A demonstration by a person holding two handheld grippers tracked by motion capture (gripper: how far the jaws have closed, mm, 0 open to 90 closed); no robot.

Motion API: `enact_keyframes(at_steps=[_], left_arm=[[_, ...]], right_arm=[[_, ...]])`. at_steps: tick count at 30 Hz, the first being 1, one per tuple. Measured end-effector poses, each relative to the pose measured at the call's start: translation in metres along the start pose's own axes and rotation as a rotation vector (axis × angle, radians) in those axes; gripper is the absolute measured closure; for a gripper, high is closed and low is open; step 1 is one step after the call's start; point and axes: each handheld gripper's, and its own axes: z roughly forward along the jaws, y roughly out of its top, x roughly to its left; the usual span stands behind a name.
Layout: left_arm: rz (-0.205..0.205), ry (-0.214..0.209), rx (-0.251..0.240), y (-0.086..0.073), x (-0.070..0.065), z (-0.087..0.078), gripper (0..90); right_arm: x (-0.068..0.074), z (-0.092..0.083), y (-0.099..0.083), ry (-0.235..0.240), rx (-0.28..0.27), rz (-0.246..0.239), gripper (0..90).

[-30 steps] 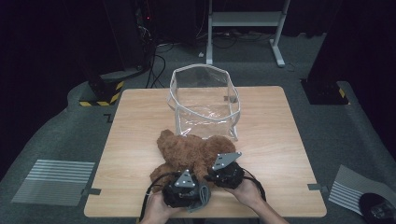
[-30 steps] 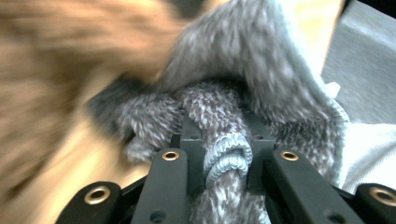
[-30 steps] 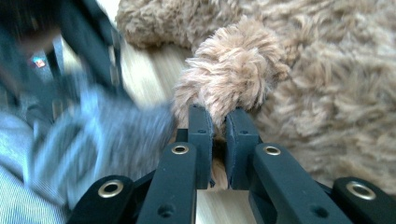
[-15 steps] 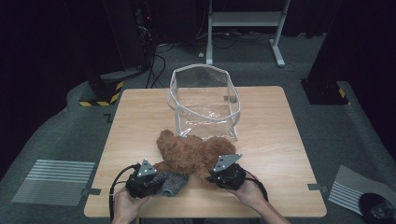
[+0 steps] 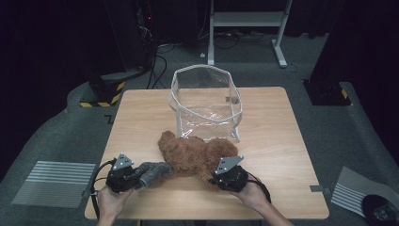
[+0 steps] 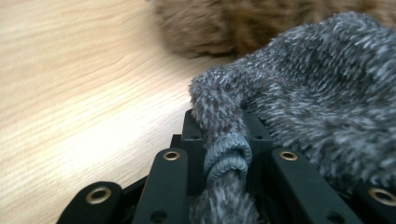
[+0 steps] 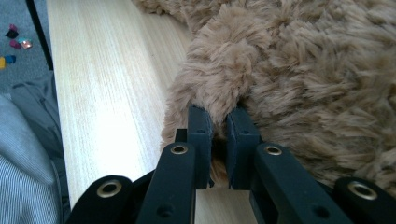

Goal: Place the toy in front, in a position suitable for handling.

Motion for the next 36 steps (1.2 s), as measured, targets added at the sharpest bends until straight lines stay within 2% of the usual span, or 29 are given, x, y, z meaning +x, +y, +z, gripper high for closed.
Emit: enact_keyframes(at_steps=[4, 9, 14, 18, 21, 25, 31, 36], left_arm=[[-0.061, -0.006, -0.013, -0.003, 0.016, 0.002, 75.7], [-0.095, -0.020, -0.015, -0.005, 0.023, 0.010, 75.6], [-0.113, -0.023, -0.019, -0.001, 0.029, 0.018, 75.6], [-0.113, -0.023, -0.018, 0.001, 0.030, 0.019, 75.6], [-0.138, -0.008, -0.023, 0.001, 0.033, 0.020, 75.6], [-0.155, 0.003, -0.023, 0.003, 0.034, 0.023, 75.6], [-0.159, -0.001, -0.023, 0.008, 0.031, 0.029, 75.3], [-0.165, 0.004, -0.017, 0.007, 0.034, 0.026, 75.3]], right_arm=[[0.004, -0.002, -0.004, 0.006, 0.015, -0.020, 82.2], [0.004, -0.005, -0.010, 0.009, 0.021, -0.020, 81.0], [0.005, -0.008, -0.006, 0.007, 0.011, -0.020, 71.4], [0.005, -0.018, -0.001, 0.009, -0.032, -0.018, 63.6], [0.006, -0.029, 0.006, 0.009, -0.089, -0.014, 59.1], [0.003, -0.038, 0.024, -0.032, -0.126, -0.013, 54.1], [-0.011, -0.023, 0.053, -0.119, -0.142, 0.032, 46.9], [-0.019, 0.001, 0.072, -0.116, -0.090, 0.048, 42.3]])
